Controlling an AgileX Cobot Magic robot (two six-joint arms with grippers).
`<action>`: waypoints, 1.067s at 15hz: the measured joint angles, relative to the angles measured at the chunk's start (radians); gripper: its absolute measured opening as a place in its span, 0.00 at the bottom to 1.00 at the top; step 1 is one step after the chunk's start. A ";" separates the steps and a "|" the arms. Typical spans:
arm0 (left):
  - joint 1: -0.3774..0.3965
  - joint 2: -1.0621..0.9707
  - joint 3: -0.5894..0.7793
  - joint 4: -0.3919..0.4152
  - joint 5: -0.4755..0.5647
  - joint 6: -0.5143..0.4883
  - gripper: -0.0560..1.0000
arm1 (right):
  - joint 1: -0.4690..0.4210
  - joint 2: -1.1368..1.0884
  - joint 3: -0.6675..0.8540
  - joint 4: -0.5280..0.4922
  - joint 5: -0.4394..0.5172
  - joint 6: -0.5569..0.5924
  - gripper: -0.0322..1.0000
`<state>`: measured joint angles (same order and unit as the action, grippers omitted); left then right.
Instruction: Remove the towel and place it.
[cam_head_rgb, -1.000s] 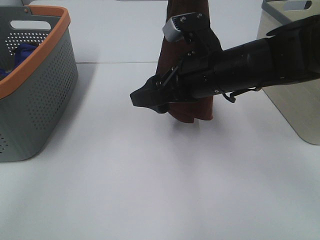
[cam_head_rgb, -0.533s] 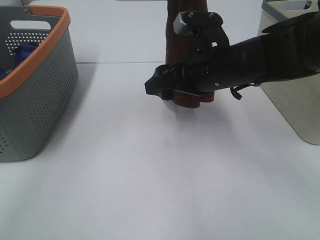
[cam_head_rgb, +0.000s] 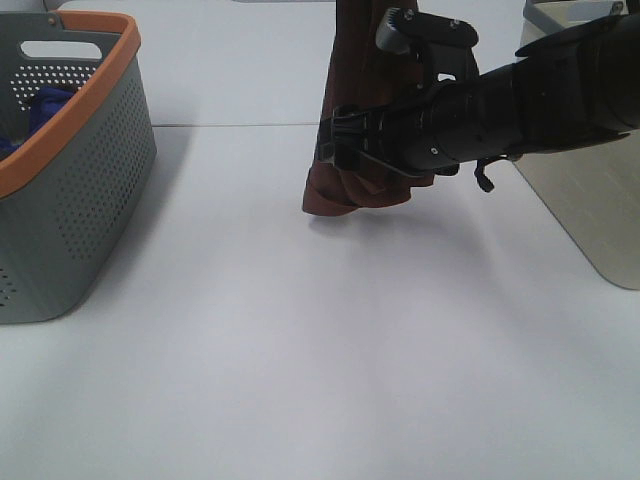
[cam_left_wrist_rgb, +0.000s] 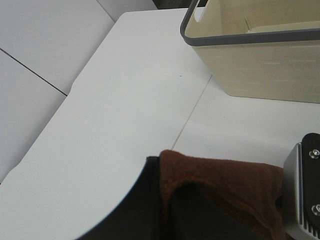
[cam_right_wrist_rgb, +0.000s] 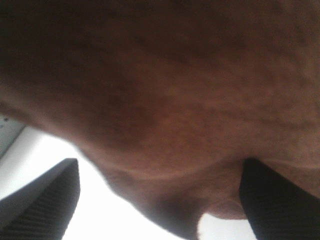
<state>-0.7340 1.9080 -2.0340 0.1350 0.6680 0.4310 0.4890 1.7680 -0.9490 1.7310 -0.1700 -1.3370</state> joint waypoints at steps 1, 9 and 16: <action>0.000 0.000 0.000 0.000 -0.001 0.000 0.05 | 0.000 0.003 0.000 0.000 -0.007 0.004 0.75; 0.002 0.000 0.000 0.004 -0.016 -0.001 0.05 | 0.000 0.008 0.000 0.002 -0.024 -0.215 0.41; 0.002 0.000 0.000 0.007 -0.019 -0.001 0.05 | 0.000 0.010 0.018 0.002 -0.102 -0.235 0.19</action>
<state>-0.7320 1.9080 -2.0340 0.1420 0.6490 0.4300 0.4890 1.7780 -0.9310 1.7330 -0.2720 -1.5720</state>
